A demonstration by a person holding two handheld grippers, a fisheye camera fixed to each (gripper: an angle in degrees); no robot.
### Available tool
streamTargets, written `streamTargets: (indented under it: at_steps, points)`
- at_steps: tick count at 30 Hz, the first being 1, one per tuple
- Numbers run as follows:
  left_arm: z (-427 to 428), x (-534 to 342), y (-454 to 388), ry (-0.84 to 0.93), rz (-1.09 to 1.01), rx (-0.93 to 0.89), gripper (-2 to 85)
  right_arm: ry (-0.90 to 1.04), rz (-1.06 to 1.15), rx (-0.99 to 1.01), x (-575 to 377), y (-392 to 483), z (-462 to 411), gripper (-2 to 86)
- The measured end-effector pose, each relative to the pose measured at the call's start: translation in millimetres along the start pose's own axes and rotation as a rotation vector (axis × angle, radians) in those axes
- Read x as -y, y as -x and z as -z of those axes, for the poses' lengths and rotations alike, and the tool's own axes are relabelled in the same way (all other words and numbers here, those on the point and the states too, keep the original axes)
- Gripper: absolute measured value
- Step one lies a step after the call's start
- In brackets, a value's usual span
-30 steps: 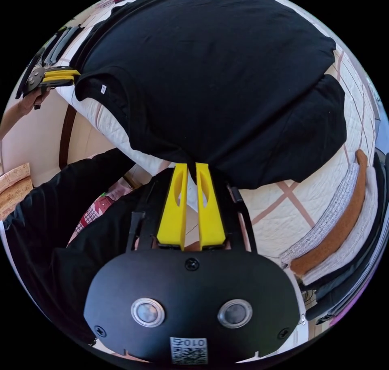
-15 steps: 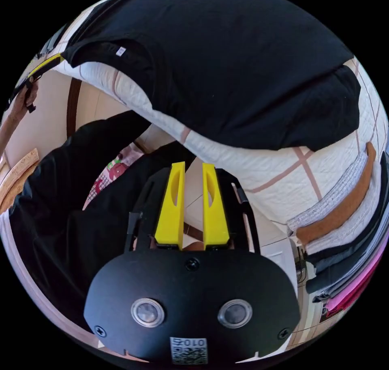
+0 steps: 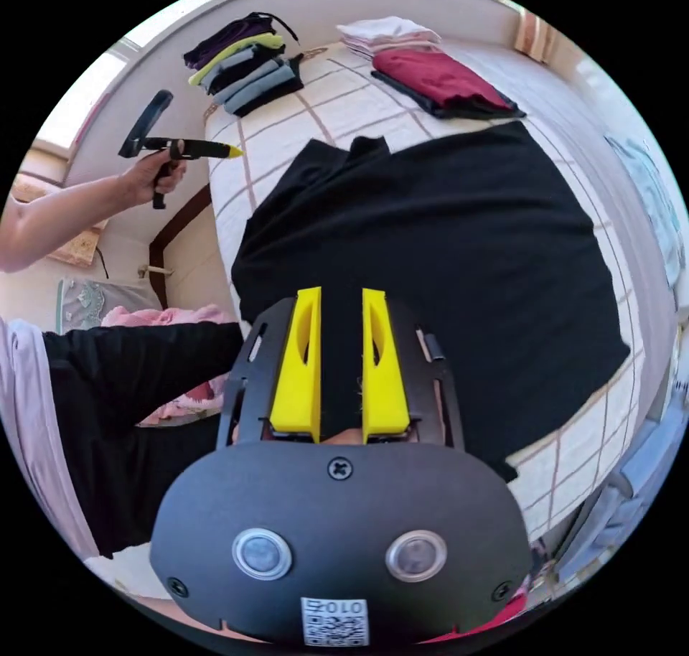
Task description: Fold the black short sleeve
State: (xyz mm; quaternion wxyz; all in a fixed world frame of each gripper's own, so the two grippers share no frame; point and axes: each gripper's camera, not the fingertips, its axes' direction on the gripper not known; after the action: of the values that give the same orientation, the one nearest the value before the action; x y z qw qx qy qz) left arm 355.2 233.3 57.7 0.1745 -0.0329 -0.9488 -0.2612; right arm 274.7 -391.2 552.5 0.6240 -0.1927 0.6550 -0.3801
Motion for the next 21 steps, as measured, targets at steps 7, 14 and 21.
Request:
streamTargets:
  at_steps: [7,14,21]
  points:
    - [-45,53,44,-0.010,-0.028,-0.074,11.1,-0.008,0.328,0.061,179,-52,-2,10.7]
    - [-71,54,65,0.023,-0.139,-0.116,11.4,0.197,0.475,0.138,252,-73,-40,11.4]
    - [-89,56,94,-0.002,-0.099,-0.181,8.5,0.207,0.450,0.274,267,-88,-62,6.3]
